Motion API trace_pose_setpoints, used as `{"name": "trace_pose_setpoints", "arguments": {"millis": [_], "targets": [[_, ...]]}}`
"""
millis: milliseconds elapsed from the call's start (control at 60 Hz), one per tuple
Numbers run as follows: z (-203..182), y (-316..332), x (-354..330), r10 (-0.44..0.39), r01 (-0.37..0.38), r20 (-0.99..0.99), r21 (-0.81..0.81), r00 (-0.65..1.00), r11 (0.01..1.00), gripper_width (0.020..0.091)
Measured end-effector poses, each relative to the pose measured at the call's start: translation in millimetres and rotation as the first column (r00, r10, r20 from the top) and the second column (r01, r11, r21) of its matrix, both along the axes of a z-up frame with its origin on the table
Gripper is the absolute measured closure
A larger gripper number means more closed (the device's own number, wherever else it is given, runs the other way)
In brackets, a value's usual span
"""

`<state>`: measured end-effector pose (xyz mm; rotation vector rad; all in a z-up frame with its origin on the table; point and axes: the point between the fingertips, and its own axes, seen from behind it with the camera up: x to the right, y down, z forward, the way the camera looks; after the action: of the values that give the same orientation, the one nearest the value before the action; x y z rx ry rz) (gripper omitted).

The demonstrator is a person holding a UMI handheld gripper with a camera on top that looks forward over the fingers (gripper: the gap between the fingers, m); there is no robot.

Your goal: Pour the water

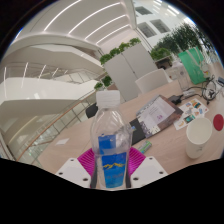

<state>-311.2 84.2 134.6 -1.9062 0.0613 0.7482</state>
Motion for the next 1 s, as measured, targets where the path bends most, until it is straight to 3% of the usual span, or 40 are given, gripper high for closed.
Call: {"name": "trace_pose_setpoints", "arguments": {"millis": [150,250,350,417,533,683,750,800,867,883,900,933,1000], "targets": [[48.3,20.1,49.2,-0.163,0.044,-0.521,-0.233,0.838,0.972,0.0716],[40.3,29.2,82.1,-0.305,-0.022,-0.737,-0.397,0.603,0.917,0.0716],[31.7,32.0,94.4,-0.409,-0.158,-0.841,-0.486,0.355,0.86,0.0717],[47.6,21.0,97.5,-0.458,-0.263,-0.872,-0.488,0.171,0.832,0.0716],[55.2,20.1,108.5,-0.494,-0.352,-0.869,-0.455,-0.025,0.818,0.0716],[56.7,32.6,105.1,-0.525,-0.364,-0.849,-0.471,-0.059,0.803,0.0717],[59.1,33.2,99.2,-0.503,-0.372,-0.864,-0.463,-0.015,0.805,0.0718],[68.2,28.7,92.9,-0.436,-0.356,-0.893,-0.445,0.108,0.822,0.0716],[83.4,14.3,80.0,-0.245,-0.32,-0.884,-0.384,0.398,0.866,0.0716],[83.1,-5.3,78.8,-0.146,-0.318,-0.871,-0.321,0.47,0.892,0.0716],[88.0,-4.6,81.4,-0.088,-0.295,-0.841,-0.283,0.533,0.913,0.0715],[115.7,14.6,92.9,-0.048,-0.224,-0.749,-0.258,0.661,0.94,0.0717],[167.7,29.8,135.7,0.064,-0.099,-0.531,-0.037,0.845,0.994,0.0715]]}}
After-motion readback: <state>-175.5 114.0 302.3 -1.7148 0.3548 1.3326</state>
